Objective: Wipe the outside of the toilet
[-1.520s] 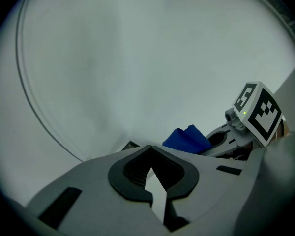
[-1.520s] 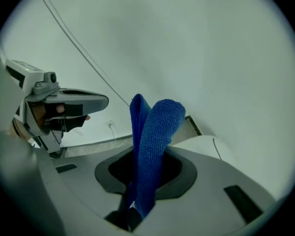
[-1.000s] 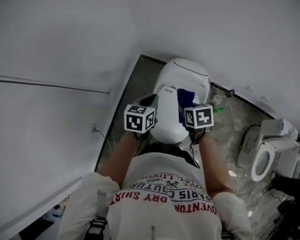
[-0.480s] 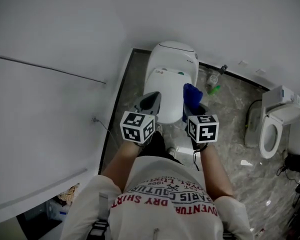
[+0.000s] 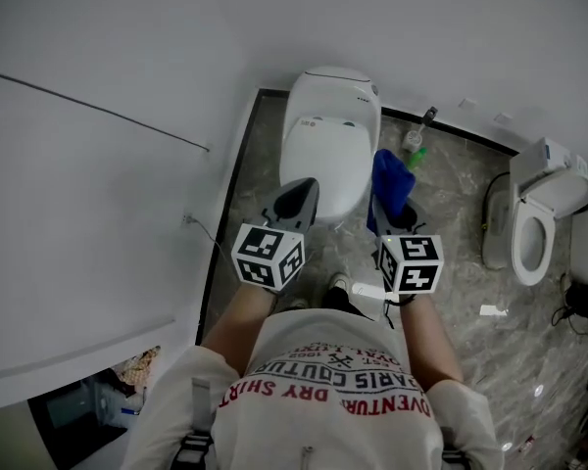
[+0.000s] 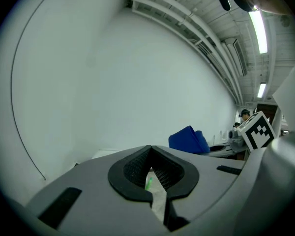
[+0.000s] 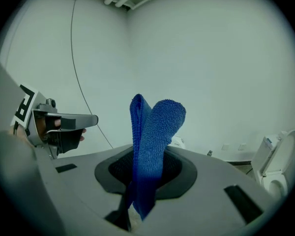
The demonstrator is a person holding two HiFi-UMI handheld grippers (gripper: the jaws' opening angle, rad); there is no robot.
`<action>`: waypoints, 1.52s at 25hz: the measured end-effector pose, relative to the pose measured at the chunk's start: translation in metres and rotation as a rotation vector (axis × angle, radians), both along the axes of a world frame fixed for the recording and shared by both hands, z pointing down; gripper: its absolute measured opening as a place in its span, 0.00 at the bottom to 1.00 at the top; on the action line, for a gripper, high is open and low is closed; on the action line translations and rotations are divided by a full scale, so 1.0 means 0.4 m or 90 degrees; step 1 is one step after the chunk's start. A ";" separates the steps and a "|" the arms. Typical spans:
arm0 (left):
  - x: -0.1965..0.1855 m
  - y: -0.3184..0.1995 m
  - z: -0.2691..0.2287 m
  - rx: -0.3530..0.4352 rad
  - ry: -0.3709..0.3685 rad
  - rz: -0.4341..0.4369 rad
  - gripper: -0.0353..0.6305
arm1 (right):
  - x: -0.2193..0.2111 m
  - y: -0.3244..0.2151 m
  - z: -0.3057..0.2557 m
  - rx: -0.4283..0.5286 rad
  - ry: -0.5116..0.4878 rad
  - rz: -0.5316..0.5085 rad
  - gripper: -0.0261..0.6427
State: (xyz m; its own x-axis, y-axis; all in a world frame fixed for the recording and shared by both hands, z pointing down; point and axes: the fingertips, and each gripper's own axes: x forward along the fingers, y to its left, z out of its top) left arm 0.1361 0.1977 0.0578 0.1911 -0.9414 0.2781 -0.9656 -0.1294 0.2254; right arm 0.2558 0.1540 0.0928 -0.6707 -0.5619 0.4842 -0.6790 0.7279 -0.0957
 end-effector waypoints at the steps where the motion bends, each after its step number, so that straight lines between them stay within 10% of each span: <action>1: -0.001 0.017 -0.009 0.008 -0.004 0.004 0.06 | 0.005 0.013 -0.011 0.009 -0.003 0.008 0.15; 38: -0.193 0.419 -0.115 0.078 0.010 0.037 0.06 | -0.094 0.418 -0.128 0.124 -0.023 0.123 0.15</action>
